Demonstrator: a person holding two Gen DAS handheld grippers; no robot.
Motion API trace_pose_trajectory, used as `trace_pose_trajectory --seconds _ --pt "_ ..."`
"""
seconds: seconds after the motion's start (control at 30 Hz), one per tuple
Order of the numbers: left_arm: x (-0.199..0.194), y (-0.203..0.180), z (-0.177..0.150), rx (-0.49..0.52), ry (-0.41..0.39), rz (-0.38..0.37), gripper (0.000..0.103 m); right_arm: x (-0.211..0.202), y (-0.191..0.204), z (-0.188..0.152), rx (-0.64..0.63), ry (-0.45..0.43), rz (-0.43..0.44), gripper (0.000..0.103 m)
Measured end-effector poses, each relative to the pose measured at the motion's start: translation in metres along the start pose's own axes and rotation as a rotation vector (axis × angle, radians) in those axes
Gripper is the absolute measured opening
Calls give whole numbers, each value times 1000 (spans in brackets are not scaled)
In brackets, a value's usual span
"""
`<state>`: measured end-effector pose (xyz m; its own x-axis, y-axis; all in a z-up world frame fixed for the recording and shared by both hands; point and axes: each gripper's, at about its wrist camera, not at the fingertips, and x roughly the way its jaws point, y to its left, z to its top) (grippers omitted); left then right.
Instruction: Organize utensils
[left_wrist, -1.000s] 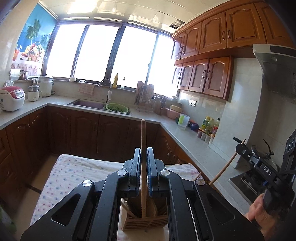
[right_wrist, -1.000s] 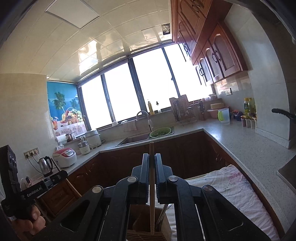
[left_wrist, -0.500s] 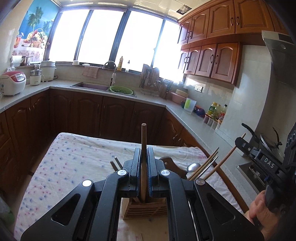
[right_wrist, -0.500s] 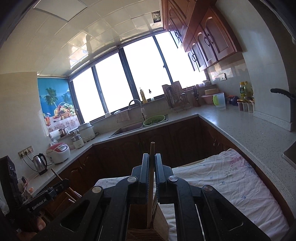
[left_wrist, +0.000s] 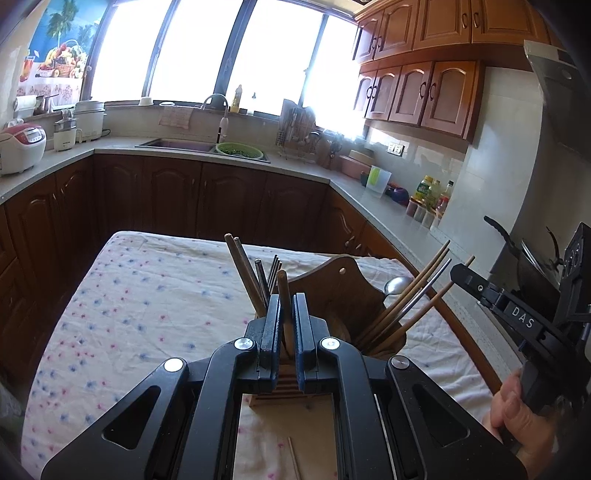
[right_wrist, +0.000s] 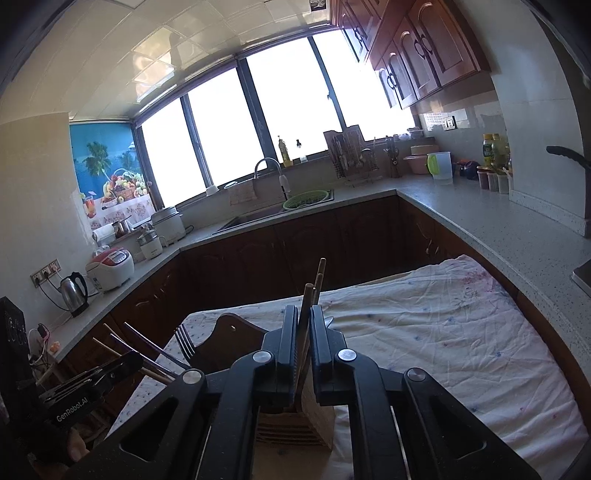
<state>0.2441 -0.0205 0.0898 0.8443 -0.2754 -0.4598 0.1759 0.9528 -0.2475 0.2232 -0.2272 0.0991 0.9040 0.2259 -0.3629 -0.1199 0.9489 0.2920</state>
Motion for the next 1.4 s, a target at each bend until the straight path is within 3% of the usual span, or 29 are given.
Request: trace_pose_trajectory --seconds 0.4,0.57,0.63,0.7,0.77,0.83,0.9,0.93,1.2,1.4 --pt "2 3 -1 -5 14 -5 5 0 0 3 8 12 -5 7" --pt "-1 5 0 -30 36 -26 11 -2 -2 3 29 11 -2 14" --pt "-8 7 0 -48 28 -32 32 -5 -3 4 37 2 -3 20" --pt "-17 8 -2 -54 9 -26 42 -12 -5 5 46 -14 0 38" --pt "-25 8 -5 -60 3 -22 48 -20 -7 5 51 -35 -2 50" --pt "-34 12 -10 -76 -3 -10 65 -26 -9 5 63 -47 3 66" --pt "-43 16 -18 -96 -12 8 74 -34 -12 1 78 -58 10 97" --pt "-47 19 -22 -105 -13 15 77 -39 -13 -3 82 -68 11 101" --pt "-69 32 -65 -143 37 50 79 -68 -16 -48 98 -51 -1 103" --pt "-95 35 -83 -136 24 72 79 -93 -15 -74 112 -22 11 103"
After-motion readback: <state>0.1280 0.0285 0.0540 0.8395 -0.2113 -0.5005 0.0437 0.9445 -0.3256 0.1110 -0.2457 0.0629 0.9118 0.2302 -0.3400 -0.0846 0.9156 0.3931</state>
